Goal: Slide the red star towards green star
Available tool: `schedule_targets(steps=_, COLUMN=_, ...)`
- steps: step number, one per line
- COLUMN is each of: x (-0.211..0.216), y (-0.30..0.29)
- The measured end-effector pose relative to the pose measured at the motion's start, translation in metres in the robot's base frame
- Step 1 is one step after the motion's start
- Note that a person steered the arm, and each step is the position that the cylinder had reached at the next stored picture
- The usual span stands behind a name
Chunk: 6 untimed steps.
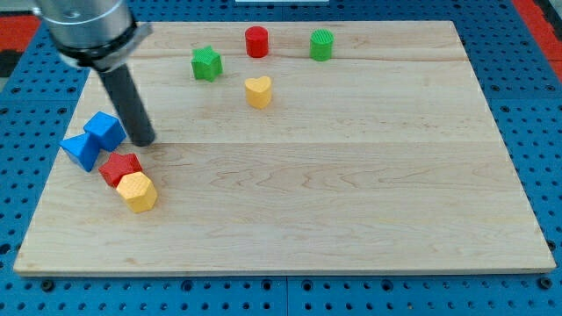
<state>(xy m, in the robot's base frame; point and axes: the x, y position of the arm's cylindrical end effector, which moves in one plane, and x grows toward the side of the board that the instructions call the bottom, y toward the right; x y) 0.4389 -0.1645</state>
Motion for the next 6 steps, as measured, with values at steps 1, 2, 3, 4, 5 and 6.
schedule_targets(steps=1, x=0.026, y=0.065)
schedule_targets(steps=2, x=0.058, y=0.121)
schedule_targets(steps=3, x=0.136, y=0.129)
schedule_targets(steps=4, x=0.18, y=0.061)
schedule_targets(steps=5, x=0.177, y=-0.024)
schedule_targets(steps=6, x=0.151, y=-0.101)
